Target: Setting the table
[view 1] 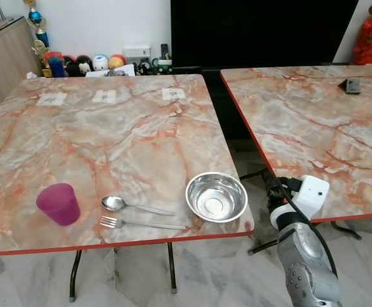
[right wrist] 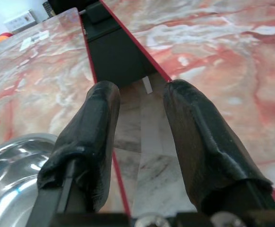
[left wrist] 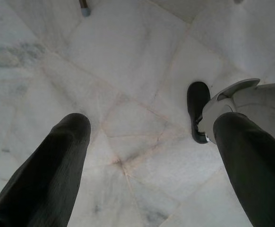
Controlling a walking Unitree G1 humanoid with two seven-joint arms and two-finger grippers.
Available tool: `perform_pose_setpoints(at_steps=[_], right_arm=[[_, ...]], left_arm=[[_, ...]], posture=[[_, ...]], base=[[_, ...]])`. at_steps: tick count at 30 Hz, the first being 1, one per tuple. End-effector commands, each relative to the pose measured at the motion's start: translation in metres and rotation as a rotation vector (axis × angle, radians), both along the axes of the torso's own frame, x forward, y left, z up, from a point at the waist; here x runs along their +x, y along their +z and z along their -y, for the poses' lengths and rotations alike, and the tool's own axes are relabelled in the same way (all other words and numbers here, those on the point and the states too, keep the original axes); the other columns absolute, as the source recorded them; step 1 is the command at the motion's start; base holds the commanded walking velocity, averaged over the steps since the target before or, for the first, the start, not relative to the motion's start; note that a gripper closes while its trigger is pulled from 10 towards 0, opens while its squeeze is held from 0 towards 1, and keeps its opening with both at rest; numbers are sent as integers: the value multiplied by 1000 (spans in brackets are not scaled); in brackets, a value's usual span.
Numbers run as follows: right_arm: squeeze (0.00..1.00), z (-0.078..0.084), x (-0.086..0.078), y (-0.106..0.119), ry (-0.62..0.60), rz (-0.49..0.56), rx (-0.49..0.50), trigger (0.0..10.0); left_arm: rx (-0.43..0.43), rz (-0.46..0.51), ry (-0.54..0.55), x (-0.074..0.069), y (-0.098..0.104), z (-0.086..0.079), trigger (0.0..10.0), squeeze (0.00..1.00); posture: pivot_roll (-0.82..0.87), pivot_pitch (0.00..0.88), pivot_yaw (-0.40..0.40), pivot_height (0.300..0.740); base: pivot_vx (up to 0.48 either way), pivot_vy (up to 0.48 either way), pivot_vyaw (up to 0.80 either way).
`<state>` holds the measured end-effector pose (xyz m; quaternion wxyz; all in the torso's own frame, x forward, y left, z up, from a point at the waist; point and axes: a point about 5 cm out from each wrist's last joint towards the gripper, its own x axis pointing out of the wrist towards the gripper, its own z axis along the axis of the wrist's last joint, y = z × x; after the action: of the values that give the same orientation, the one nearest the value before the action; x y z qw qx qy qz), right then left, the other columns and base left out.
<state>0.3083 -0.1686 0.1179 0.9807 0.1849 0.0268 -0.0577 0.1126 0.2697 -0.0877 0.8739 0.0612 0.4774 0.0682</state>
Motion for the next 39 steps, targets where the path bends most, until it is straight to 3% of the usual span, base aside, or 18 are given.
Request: perform_pose_setpoints(at_steps=[1, 26, 28, 29, 30, 31, 39], right_arm=[[0, 1, -1, 5, -7, 16, 10, 10000], [0, 1, -1, 5, -7, 16, 10, 10000], [0, 2, -2, 5, -12, -17, 50, 10000], [0, -5, -2, 8, 60, -17, 49, 10000], [0, -10, -1, 11, 114, -8, 40, 10000], [0, -14, 0, 17, 151, 32, -31, 10000], [0, -10, 0, 22, 114, 81, -73, 10000]], left_arm=[[-1, -29, 6, -6, -2, 0, 10000, 0], [-1, -29, 6, -6, -2, 0, 10000, 0], [0, -30, 3, -6, -2, -1, 10000, 0], [0, -31, -4, -7, -2, 0, 10000, 0], [1, -32, -8, -7, -2, 0, 10000, 0], [2, -32, -11, -7, -2, 0, 10000, 0], [3, -31, -10, -7, -2, -1, 10000, 0]], posture=[[-15, 85, 0, 740], [-15, 85, 0, 740], [-14, 88, 0, 740], [-4, 85, -6, 740], [-4, 85, -6, 740], [-2, 86, -5, 740], [1, 87, -4, 740]], base=[[0, 0, 0], [0, 0, 0], [0, 0, 0], [0, 0, 0], [0, 0, 0], [0, 0, 0], [0, 0, 0]])
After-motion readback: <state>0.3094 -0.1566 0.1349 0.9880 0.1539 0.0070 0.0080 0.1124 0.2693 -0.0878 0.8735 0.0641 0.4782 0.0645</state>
